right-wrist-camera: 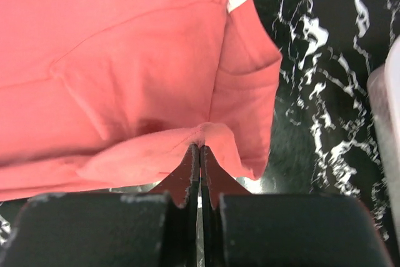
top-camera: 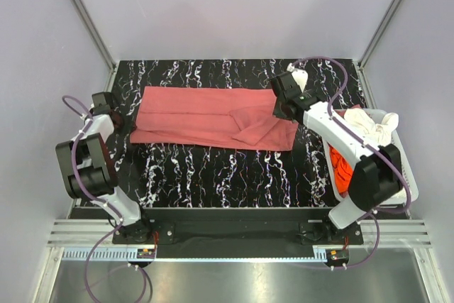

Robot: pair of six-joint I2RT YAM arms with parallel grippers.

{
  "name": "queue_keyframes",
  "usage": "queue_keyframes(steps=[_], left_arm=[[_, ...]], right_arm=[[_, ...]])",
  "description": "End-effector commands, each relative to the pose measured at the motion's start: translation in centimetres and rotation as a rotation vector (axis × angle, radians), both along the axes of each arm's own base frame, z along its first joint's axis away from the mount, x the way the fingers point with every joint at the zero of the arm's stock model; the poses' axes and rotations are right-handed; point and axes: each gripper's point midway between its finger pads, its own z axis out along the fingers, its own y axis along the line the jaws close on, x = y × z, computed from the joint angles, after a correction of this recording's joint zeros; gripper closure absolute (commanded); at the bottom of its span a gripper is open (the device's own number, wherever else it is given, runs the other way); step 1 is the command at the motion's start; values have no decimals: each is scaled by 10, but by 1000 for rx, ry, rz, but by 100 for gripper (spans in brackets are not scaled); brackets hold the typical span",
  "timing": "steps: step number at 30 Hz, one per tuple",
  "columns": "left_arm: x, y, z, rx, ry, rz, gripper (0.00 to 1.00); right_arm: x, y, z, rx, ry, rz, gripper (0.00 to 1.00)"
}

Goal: Fold and stack the t-shirts
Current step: Fold the tshirt

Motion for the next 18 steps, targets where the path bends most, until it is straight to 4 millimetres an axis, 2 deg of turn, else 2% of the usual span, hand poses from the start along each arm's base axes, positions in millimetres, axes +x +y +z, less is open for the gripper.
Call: queue_keyframes(steps=[1,2,4,5,6,8,10,13,18], left_arm=[[31,2,22,11,-85,-27,100],[34,2,22,18,-85,-27,100],[41,1,21,18,-85,-32,100],[46,0,23,16,-93,-37,100],[47,-1,20,10,-84,-40,100],[51,-6,18,10,-80,-48,100],[55,-9,15,15,-71,-55,100],[61,-9,11,26,-64,-55,100],[72,-2,11,58,-52,-44,100]], right_arm=[[16,-7,10,-65,3,46,100],[21,-8,15,-69,-7,48,100],[31,-11,10,-77,7,44,100],[36,-11,15,-84,1,50,100],[39,-12,9,-95,18,50,100],[46,-16,13,-107,18,47,100],[50,-19,10,-113,31,45,100],[55,-23,17,-119,25,37,100],[64,-31,22,-123,22,30,100]])
